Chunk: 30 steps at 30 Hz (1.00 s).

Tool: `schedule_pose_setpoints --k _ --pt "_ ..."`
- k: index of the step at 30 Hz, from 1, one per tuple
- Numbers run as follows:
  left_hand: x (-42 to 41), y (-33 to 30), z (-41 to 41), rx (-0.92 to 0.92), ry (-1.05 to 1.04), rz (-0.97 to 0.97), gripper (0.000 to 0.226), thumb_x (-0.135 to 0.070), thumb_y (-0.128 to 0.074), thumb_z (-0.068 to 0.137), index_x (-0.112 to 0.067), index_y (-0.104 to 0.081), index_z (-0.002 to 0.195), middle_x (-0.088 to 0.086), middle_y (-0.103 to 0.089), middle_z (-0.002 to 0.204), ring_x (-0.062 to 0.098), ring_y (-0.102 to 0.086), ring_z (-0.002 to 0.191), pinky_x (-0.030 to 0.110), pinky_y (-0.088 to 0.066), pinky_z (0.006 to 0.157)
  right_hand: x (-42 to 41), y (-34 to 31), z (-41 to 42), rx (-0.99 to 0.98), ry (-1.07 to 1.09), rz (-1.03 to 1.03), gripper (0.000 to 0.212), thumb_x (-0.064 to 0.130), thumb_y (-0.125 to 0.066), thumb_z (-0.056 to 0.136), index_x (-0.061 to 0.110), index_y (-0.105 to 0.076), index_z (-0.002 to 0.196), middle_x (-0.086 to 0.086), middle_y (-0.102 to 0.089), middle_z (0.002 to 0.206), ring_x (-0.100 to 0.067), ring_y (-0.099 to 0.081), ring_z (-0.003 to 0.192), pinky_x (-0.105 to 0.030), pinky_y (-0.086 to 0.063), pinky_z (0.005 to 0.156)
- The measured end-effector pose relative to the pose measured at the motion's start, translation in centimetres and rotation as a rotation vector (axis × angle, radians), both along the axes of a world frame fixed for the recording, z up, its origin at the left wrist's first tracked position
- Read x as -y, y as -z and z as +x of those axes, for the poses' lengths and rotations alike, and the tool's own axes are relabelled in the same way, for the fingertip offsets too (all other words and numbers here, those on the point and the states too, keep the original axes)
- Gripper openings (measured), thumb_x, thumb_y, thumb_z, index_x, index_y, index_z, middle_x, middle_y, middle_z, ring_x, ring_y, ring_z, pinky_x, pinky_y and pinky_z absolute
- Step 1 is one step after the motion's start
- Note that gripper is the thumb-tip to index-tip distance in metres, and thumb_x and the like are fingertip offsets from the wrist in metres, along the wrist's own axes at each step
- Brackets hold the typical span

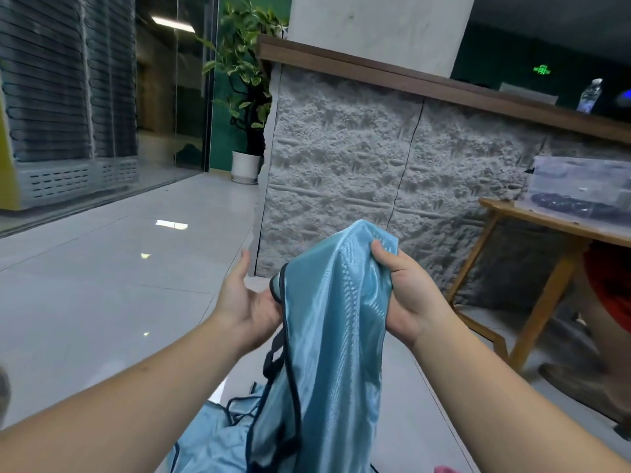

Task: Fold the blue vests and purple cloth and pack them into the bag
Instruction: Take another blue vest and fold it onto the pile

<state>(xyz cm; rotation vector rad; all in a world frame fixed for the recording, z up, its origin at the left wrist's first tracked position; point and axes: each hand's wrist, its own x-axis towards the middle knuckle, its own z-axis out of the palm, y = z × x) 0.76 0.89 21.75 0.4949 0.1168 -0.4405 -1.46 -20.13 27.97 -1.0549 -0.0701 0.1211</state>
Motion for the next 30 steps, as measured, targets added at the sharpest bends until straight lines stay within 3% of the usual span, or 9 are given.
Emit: schedule_pose_setpoints --k 3,5,8,10,13,18,23,27,30 --pt "1.4 0.8 -1.2 0.073 0.151 0.439 0.106 -0.093 -0.034 0.080 0.000 -0.080 0.102 0.022 -0.076 0.107 0.036 -0.077 0.089 0.043 -0.064 0.075 0.6 0.3 0.3 -0.004 0.060 -0.016 0.029 0.011 -0.053 0.107 0.001 -0.062 0.132 -0.023 -0.073 0.125 -0.039 -0.072 0.115 -0.055 -0.060 0.094" --pt "1.7 0.9 -1.7 0.152 0.186 0.619 0.104 -0.097 -0.030 0.076 -0.007 -0.082 0.087 0.018 -0.078 0.098 0.032 -0.077 0.083 0.037 -0.061 0.076 0.8 0.3 0.5 -0.022 0.099 -0.058 0.026 0.007 -0.049 0.108 -0.001 -0.063 0.128 -0.023 -0.075 0.118 -0.037 -0.075 0.105 -0.050 -0.064 0.081" --pt "1.0 0.7 -1.6 0.279 0.222 0.564 0.088 -0.086 -0.067 0.069 -0.009 -0.080 0.110 0.018 -0.076 0.112 0.033 -0.074 0.098 0.045 -0.056 0.096 1.0 0.3 0.7 -0.068 0.139 -0.119 0.026 0.003 -0.046 0.108 -0.002 -0.062 0.128 -0.025 -0.075 0.114 -0.039 -0.076 0.101 -0.050 -0.065 0.075" --pt "0.3 0.3 -1.4 0.352 0.274 0.560 0.088 -0.048 -0.099 0.052 -0.007 -0.074 0.125 0.020 -0.073 0.119 0.034 -0.070 0.103 0.053 -0.047 0.110 1.2 0.1 0.8 -0.090 0.144 -0.169 0.027 0.002 -0.043 0.108 -0.002 -0.061 0.129 -0.027 -0.075 0.113 -0.041 -0.076 0.100 -0.052 -0.064 0.075" --pt "0.1 -1.1 -1.2 0.434 0.255 0.722 0.062 -0.009 -0.088 0.065 -0.003 -0.071 0.125 0.026 -0.068 0.129 0.036 -0.069 0.107 0.053 -0.052 0.105 1.7 -0.7 0.6 -0.107 0.129 -0.277 0.028 -0.003 -0.040 0.108 -0.001 -0.064 0.121 -0.025 -0.078 0.102 -0.038 -0.079 0.089 -0.049 -0.065 0.066" --pt "-0.2 -3.2 -1.4 0.438 0.178 0.800 0.023 -0.011 -0.068 0.088 -0.008 -0.077 0.109 0.016 -0.078 0.107 0.025 -0.078 0.085 0.035 -0.065 0.071 2.0 -0.9 0.3 -0.167 0.111 -0.322 0.028 0.009 -0.049 0.108 -0.006 -0.062 0.128 -0.024 -0.077 0.109 -0.036 -0.078 0.094 -0.049 -0.065 0.079" --pt "-0.2 -3.8 -1.0 0.337 0.048 0.795 0.026 -0.012 -0.063 0.098 0.001 -0.072 0.118 0.018 -0.078 0.106 0.027 -0.077 0.082 0.037 -0.065 0.070 0.9 1.1 -0.8 -0.165 -0.091 -0.185 0.052 0.032 -0.072 0.088 0.002 -0.066 0.130 -0.019 -0.074 0.123 -0.031 -0.076 0.103 -0.045 -0.058 0.092" --pt "-0.5 -4.1 -0.8 0.250 0.038 0.831 0.024 -0.014 -0.059 0.102 0.004 -0.069 0.114 0.020 -0.077 0.094 0.030 -0.077 0.074 0.040 -0.064 0.063 0.7 2.3 -0.2 -0.096 -0.073 -0.314 0.110 0.011 -0.081 0.080 0.036 -0.015 0.165 -0.005 -0.056 0.152 -0.022 -0.077 0.102 -0.034 -0.062 0.070" --pt "-1.0 -4.4 -0.8 0.223 0.045 0.840 0.031 -0.024 -0.055 0.106 0.002 -0.069 0.110 0.020 -0.078 0.092 0.030 -0.077 0.074 0.042 -0.064 0.062 1.0 1.7 -0.3 -0.014 -0.215 -0.281 0.120 0.032 -0.093 0.074 0.050 -0.015 0.163 -0.005 -0.044 0.163 -0.031 -0.070 0.121 -0.044 -0.062 0.081"
